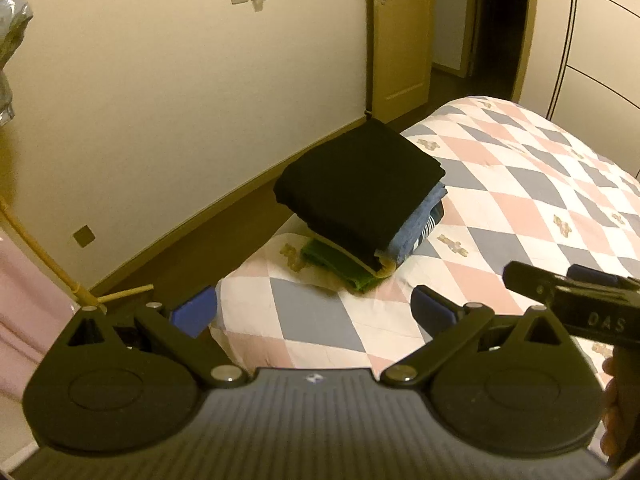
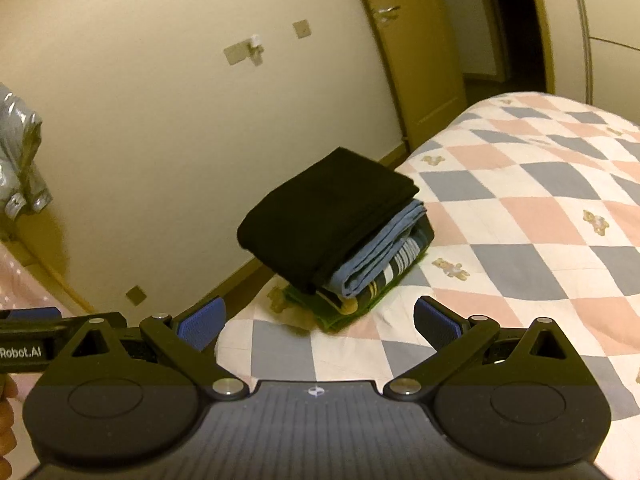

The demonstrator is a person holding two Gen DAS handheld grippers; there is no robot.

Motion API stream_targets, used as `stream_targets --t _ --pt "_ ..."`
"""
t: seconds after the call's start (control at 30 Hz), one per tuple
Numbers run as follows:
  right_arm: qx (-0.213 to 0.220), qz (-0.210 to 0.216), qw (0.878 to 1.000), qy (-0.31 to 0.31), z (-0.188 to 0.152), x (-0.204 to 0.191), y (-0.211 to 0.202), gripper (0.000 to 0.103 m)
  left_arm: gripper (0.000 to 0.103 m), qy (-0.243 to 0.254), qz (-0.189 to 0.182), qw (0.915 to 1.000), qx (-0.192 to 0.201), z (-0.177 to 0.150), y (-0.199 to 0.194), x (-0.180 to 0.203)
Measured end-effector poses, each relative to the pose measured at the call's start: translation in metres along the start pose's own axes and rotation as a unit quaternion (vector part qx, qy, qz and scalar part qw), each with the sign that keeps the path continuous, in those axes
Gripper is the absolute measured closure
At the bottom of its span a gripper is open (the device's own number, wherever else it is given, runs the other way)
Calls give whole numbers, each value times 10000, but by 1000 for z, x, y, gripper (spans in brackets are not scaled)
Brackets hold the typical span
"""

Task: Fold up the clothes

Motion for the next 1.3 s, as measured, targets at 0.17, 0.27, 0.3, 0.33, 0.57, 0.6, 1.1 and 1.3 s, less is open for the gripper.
stream_targets --t 0.17,0.27,0.3,0.33,0.57,0.6,1.1,1.3 --pt "-246 162 9993 -245 -1 18 -9 0 1 -261 1 9996 -91 -11 -9 28" --pt "-351 202 9984 -392 0 36 -22 0 1 -406 -9 9991 -147 -18 -14 53" --pt "-381 208 9981 -439 0 43 -27 0 1 -458 -15 9988 -168 -21 -16 61" --pt "-404 202 9978 -476 1 51 -32 0 1 -516 -32 9985 -188 -23 -18 70" --pt "-494 251 9967 -601 10 98 -53 0 1 -802 104 9965 -218 -42 -38 116" --pt "-515 272 9964 -612 10 103 -53 0 1 -850 174 9959 -245 -45 -40 118" --pt "-1013 827 9848 -1144 -7 109 -24 0 1 -1332 1025 9843 -542 -67 -40 121" --pt "-1075 856 9831 -1212 -3 120 -19 0 1 -1451 986 9827 -600 -64 -26 135"
Point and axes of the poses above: each gripper's, at about its wrist camera, not at the fingertips, and y roughly the way its jaws point, x to its right, z to its top, the point moved 5 cm from there along y, roughly the way its jaws point, and after that the axes turned 2 degrees about x, right-handed, at the moved point
